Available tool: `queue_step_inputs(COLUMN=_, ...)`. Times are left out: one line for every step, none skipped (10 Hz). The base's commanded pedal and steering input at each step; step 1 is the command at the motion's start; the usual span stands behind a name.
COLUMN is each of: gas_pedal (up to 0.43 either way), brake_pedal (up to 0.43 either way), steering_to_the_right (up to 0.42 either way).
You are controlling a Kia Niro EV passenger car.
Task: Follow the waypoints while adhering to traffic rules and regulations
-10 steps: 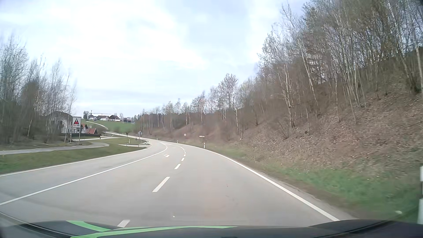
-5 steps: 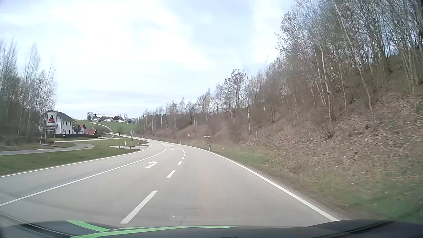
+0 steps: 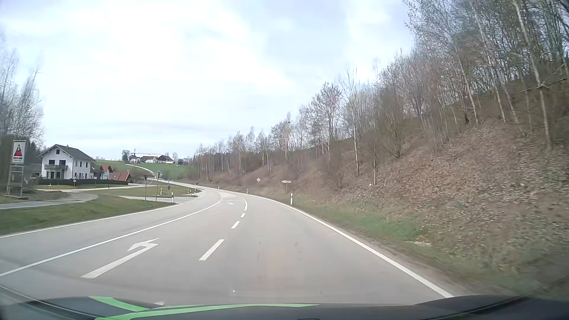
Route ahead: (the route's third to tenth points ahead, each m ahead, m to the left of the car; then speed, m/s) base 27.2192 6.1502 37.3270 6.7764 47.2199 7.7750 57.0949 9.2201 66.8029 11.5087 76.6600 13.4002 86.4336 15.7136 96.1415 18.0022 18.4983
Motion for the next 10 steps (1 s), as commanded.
queue_step_inputs(gas_pedal=0.22, brake_pedal=0.0, steering_to_the_right=-0.011)
queue_step_inputs(gas_pedal=0.22, brake_pedal=0.0, steering_to_the_right=-0.012)
queue_step_inputs(gas_pedal=0.22, brake_pedal=0.0, steering_to_the_right=-0.012)
queue_step_inputs(gas_pedal=0.22, brake_pedal=0.0, steering_to_the_right=-0.012)
queue_step_inputs(gas_pedal=0.22, brake_pedal=0.0, steering_to_the_right=-0.013)
queue_step_inputs(gas_pedal=0.22, brake_pedal=0.0, steering_to_the_right=-0.013)
queue_step_inputs(gas_pedal=0.22, brake_pedal=0.0, steering_to_the_right=-0.014)
queue_step_inputs(gas_pedal=0.22, brake_pedal=0.0, steering_to_the_right=-0.015)
queue_step_inputs(gas_pedal=0.22, brake_pedal=0.0, steering_to_the_right=-0.015)
queue_step_inputs(gas_pedal=0.228, brake_pedal=0.0, steering_to_the_right=-0.015)
